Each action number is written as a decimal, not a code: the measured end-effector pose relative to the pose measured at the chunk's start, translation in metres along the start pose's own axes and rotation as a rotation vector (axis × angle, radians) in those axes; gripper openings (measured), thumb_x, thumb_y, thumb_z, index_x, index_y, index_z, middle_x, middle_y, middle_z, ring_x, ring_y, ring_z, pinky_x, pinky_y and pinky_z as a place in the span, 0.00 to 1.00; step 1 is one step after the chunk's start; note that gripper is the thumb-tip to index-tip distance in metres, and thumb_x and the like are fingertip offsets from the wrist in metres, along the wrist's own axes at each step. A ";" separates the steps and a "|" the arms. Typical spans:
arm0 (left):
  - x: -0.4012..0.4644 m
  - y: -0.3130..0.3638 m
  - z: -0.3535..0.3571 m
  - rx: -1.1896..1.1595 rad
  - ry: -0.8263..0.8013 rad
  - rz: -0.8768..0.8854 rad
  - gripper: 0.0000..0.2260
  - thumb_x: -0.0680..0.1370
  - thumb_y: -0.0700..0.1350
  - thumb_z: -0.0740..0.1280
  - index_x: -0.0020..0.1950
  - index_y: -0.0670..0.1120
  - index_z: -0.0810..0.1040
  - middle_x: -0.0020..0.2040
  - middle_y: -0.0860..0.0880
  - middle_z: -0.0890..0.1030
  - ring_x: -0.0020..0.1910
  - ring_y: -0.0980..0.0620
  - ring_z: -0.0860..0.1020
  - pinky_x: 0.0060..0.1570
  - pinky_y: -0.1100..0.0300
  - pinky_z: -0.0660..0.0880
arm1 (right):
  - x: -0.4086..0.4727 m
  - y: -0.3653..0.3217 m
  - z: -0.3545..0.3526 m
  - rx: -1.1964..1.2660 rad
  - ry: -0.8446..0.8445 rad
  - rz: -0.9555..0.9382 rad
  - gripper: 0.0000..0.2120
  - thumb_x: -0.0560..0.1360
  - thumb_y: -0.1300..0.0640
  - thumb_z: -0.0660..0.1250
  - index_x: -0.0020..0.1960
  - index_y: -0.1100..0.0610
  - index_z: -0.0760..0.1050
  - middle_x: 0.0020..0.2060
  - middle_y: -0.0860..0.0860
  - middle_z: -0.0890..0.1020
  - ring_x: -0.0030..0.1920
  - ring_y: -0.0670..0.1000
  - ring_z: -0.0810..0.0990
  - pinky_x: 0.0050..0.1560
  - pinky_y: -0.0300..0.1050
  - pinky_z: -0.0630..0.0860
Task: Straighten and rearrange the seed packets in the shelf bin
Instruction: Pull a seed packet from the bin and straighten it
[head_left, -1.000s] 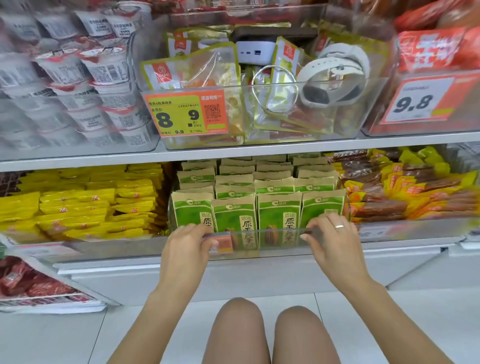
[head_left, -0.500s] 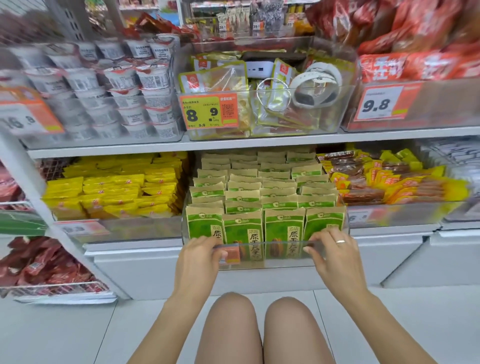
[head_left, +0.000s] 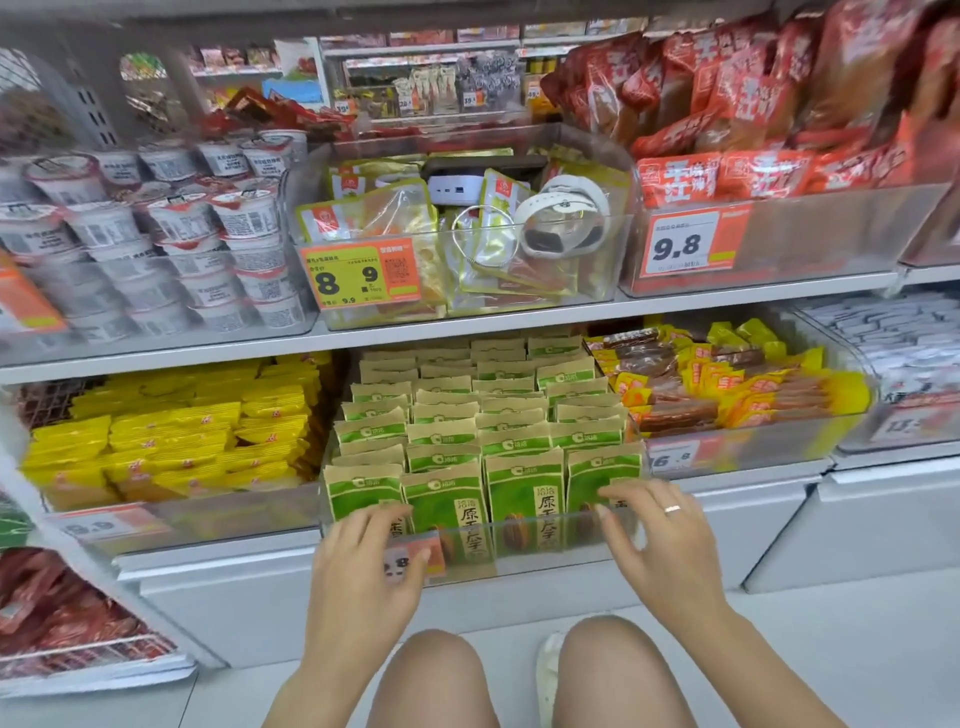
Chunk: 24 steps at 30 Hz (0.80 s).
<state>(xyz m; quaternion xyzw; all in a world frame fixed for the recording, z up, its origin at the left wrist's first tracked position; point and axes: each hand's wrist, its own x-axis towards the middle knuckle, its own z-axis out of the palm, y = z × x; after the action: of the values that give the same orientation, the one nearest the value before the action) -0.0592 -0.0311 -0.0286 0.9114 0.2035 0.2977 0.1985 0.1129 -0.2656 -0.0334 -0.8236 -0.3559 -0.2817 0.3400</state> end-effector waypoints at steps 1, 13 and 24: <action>0.005 0.010 -0.006 -0.030 0.021 0.014 0.15 0.72 0.54 0.67 0.57 0.52 0.78 0.52 0.59 0.76 0.53 0.55 0.72 0.52 0.57 0.68 | 0.008 0.000 -0.005 0.048 0.035 0.028 0.10 0.75 0.53 0.63 0.47 0.57 0.80 0.43 0.49 0.82 0.44 0.51 0.78 0.47 0.42 0.70; 0.182 0.114 0.054 0.024 -0.454 0.104 0.21 0.84 0.48 0.55 0.77 0.47 0.63 0.75 0.48 0.67 0.75 0.49 0.61 0.74 0.52 0.57 | 0.172 0.046 0.017 0.163 -0.374 0.334 0.11 0.81 0.53 0.60 0.60 0.55 0.74 0.54 0.54 0.78 0.55 0.54 0.76 0.52 0.45 0.69; 0.227 0.107 0.109 0.174 -0.678 0.141 0.26 0.81 0.54 0.53 0.79 0.51 0.55 0.79 0.46 0.57 0.77 0.43 0.57 0.74 0.47 0.58 | 0.196 0.048 0.069 -0.298 -0.715 0.102 0.22 0.80 0.43 0.52 0.56 0.56 0.78 0.55 0.61 0.80 0.56 0.61 0.76 0.49 0.50 0.66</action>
<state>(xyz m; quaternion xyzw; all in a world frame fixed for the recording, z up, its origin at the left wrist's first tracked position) 0.2033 -0.0359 0.0467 0.9836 0.0874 -0.0273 0.1554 0.2805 -0.1606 0.0457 -0.9268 -0.3657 -0.0083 0.0847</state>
